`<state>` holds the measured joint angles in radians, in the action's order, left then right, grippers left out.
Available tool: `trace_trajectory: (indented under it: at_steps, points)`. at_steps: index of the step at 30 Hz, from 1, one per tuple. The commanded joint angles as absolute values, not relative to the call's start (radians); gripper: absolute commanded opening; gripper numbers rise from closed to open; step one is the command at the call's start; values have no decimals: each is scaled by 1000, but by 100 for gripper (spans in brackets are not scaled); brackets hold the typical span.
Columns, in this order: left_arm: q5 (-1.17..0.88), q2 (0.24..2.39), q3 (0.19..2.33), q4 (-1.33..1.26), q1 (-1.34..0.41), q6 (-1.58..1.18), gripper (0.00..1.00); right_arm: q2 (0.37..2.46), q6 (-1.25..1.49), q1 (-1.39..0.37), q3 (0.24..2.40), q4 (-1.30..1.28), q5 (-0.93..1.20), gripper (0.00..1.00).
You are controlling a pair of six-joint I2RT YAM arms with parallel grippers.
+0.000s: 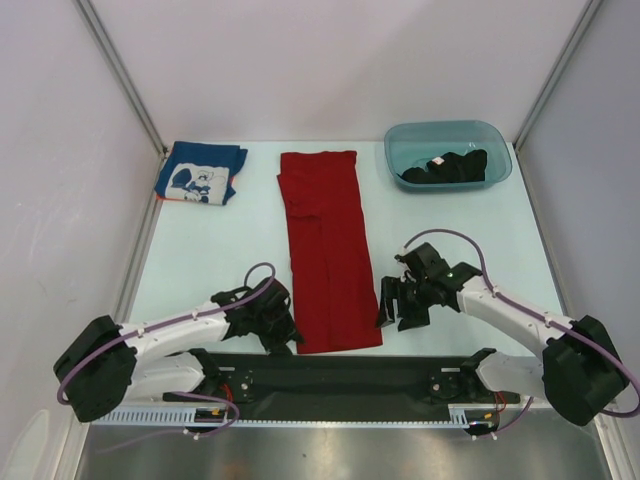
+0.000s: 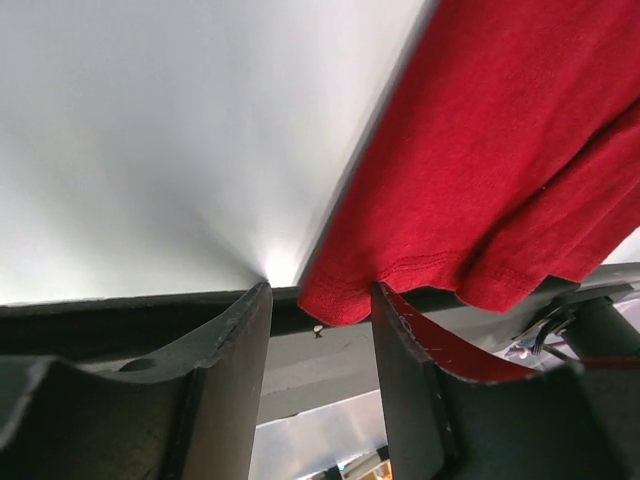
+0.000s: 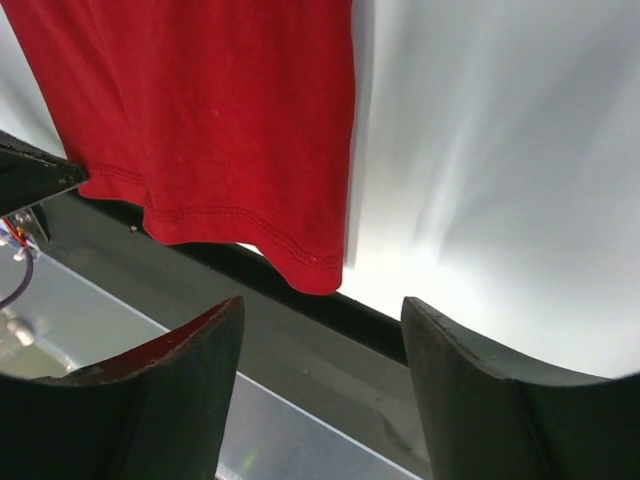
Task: Fold and stack the t-shirts
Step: Fold the tshirt
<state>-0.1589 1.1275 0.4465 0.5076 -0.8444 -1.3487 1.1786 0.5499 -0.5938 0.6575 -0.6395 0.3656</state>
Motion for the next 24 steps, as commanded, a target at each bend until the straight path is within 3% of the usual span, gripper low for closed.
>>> trace_trajectory:
  at_steps: [1,14,24]
  points:
    - [-138,1098,419,525,-861,-1416,50,1166,591,-594,608,-542,431,68]
    - [-118,1129,377,463,-862,-1431,48,1218,629,-595,505,-399,452,59]
    - [-95,1123,382,459,-862,-1437,36,1302,641,-601,520,-364,460,53]
